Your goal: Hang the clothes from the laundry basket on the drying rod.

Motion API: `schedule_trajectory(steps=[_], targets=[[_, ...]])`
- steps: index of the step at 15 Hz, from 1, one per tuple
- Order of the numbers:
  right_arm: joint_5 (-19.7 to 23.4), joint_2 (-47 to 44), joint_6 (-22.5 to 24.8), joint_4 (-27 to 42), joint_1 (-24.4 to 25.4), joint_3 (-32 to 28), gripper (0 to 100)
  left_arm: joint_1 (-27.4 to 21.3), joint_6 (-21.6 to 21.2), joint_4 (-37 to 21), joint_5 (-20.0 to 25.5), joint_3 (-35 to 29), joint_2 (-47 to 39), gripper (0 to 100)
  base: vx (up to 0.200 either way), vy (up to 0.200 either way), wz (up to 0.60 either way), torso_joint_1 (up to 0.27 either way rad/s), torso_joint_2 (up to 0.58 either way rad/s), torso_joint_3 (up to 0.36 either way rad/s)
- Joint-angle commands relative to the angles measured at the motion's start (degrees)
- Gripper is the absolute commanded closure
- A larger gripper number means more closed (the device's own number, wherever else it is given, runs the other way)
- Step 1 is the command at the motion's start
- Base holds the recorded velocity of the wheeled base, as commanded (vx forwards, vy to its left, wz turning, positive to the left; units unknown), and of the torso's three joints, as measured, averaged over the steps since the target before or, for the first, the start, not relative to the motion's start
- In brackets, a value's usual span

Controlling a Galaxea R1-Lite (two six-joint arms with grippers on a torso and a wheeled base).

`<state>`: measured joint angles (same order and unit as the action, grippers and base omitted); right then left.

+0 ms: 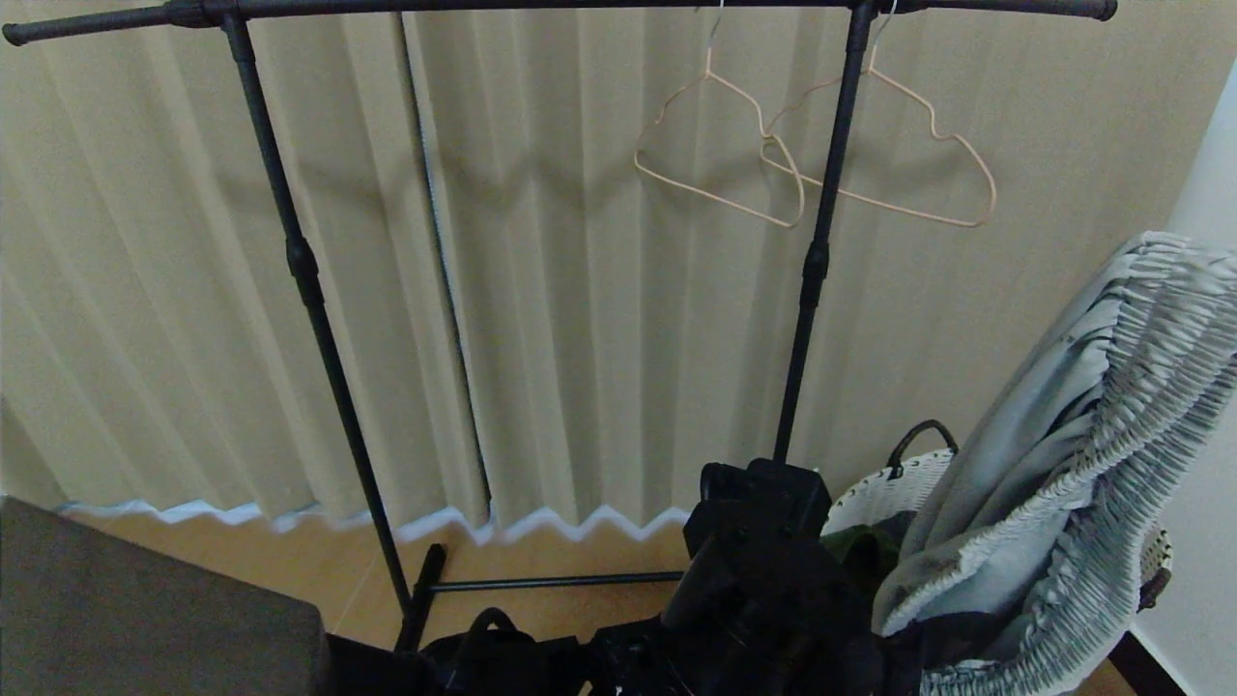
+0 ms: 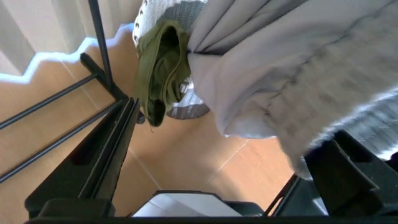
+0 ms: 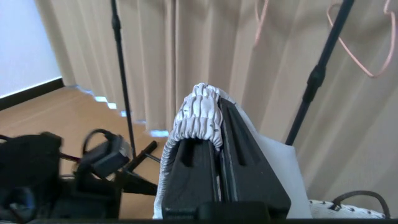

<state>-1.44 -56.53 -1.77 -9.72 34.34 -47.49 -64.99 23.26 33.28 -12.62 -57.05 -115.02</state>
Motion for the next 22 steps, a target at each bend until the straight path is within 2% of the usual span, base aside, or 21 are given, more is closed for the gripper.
schedule_trajectory(steps=[1,2,3,6,10,11,14,16,18,20,22], targets=[[0.4,1.2,0.1,0.0,0.0,0.5,100,0.0,0.0,0.0,0.0,0.0,-0.3,0,0.0,0.0,0.0,0.0,0.0,0.0],[0.8,1.2,0.1,0.0,0.0,0.9,100,0.0,0.0,-0.1,0.0,0.0,-0.3,0,0.0,0.0,0.0,0.0,0.0,0.0],[0.8,1.2,0.1,0.0,0.0,0.9,100,0.0,0.0,-0.1,0.0,0.1,-0.3,100,0.0,0.0,0.0,0.0,0.0,0.0],[0.7,1.2,0.1,0.0,0.0,0.9,100,0.0,-0.1,-0.1,0.0,1.0,0.1,100,0.0,0.0,0.0,0.0,0.0,0.0],[0.6,-0.2,0.2,0.7,0.0,0.9,100,-0.1,-0.7,0.4,-2.9,7.8,5.6,100,0.0,0.0,0.0,0.0,0.0,0.0],[0.6,-1.0,0.2,0.8,0.0,1.2,100,-0.1,-0.8,1.5,-2.7,12.2,10.4,100,0.0,0.0,0.0,0.0,0.0,0.0],[0.7,-4.0,0.3,0.8,0.0,1.0,100,-0.1,-4.8,3.8,-2.1,21.3,23.8,100,0.0,0.0,0.0,0.0,0.0,0.0],[2.9,-6.1,0.5,0.6,0.0,0.7,100,0.0,-6.6,3.7,1.4,24.4,30.8,100,0.0,0.0,0.0,0.0,0.0,0.0],[7.8,-8.8,0.6,0.0,0.0,-1.2,100,2.0,-9.8,1.7,5.6,25.7,39.3,100,0.0,0.0,0.0,0.0,0.0,0.0],[9.1,-10.9,0.6,0.0,0.0,-4.1,100,4.9,-11.6,-1.2,5.9,24.4,42.9,100,0.0,0.0,0.0,0.0,0.0,0.0],[11.2,-13.4,0.6,0.0,0.0,-9.5,100,9.6,-12.6,-4.9,6.4,19.5,46.4,100,0.0,0.0,0.0,0.0,0.0,0.0]])
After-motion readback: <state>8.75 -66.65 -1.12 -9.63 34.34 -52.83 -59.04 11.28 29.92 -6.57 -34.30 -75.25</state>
